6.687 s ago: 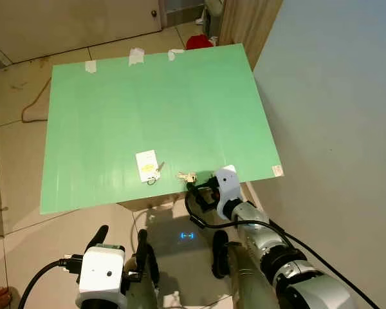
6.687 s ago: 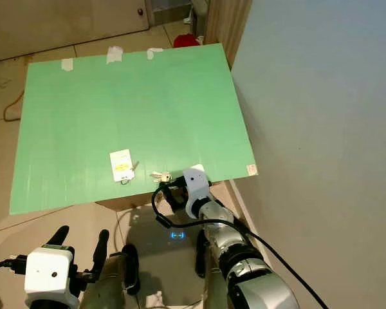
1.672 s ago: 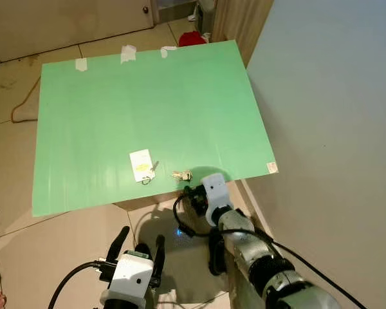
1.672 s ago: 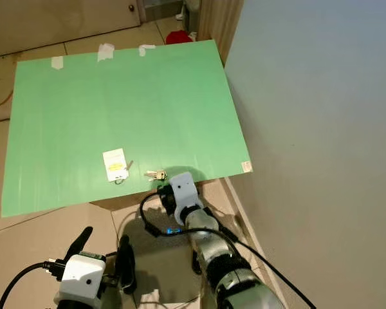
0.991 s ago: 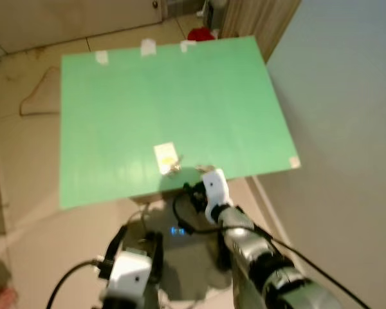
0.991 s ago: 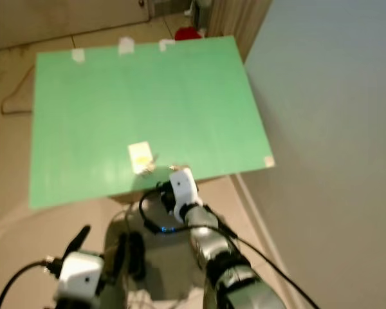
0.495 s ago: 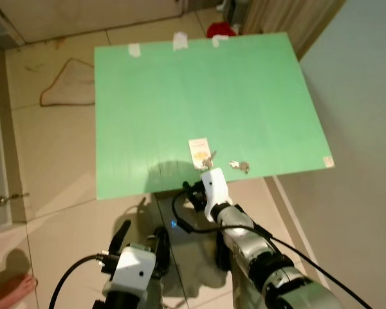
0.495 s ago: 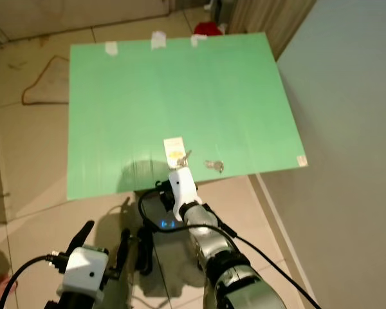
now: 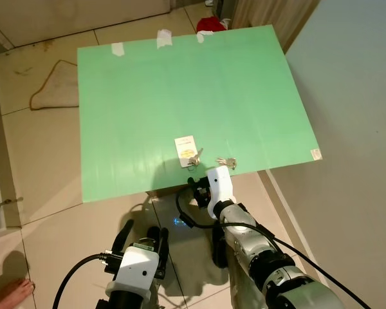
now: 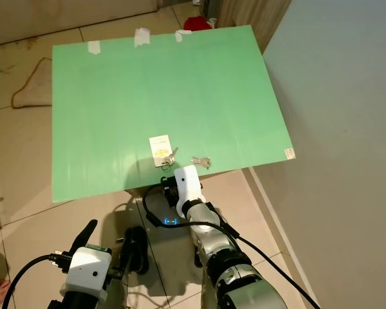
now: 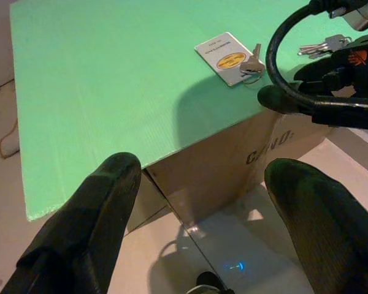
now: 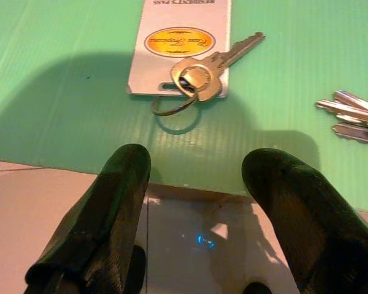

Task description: Hang keys on a hook

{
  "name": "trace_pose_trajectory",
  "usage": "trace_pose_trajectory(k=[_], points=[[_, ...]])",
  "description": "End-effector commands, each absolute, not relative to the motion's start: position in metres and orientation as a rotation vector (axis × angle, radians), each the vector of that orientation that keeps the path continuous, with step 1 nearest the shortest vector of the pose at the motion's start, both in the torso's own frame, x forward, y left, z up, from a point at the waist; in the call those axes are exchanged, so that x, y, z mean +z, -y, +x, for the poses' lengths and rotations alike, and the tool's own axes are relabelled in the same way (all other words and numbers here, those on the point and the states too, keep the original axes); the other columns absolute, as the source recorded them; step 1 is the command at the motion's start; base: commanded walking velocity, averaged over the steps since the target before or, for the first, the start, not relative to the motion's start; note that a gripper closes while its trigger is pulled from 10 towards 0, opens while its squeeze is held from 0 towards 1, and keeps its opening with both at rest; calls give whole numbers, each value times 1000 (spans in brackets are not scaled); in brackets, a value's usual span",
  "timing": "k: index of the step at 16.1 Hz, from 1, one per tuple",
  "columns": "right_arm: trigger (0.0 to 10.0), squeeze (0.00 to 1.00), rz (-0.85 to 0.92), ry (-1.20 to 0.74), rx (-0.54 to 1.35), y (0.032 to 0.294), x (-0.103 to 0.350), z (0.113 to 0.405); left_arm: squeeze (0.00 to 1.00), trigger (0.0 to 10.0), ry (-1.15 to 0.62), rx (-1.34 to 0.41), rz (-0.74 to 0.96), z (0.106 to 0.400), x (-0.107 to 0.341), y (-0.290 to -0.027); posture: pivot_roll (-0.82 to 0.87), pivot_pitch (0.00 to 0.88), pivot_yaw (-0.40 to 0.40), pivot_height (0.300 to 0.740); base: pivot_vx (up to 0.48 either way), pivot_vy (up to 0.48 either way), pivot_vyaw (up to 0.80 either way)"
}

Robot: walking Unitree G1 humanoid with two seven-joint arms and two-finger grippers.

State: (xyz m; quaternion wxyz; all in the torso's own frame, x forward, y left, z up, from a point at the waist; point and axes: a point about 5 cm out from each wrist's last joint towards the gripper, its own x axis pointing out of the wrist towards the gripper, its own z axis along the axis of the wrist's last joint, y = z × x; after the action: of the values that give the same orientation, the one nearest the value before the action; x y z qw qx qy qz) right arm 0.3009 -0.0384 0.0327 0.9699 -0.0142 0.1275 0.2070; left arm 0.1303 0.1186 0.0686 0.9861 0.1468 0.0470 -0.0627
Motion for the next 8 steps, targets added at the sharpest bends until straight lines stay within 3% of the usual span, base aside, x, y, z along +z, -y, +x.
trace_pose_trajectory(k=[1, 5, 8], points=[[10000, 0, 105, -247, 472, -5, 50, 299, 0, 10000, -143, -121, 293, 124, 61, -119, 75, 437, -66, 740, 0, 0, 0], [10000, 0, 271, -344, 424, -15, 49, 298, 0, 10000, -151, -121, 284, 123, 61, -117, 84, 439, -68, 740, 0, 0, 0], [10000, 0, 249, -313, 473, -18, 52, 296, 0, 10000, -186, -76, 266, 133, 57, -128, 65, 430, -69, 740, 0, 0, 0]])
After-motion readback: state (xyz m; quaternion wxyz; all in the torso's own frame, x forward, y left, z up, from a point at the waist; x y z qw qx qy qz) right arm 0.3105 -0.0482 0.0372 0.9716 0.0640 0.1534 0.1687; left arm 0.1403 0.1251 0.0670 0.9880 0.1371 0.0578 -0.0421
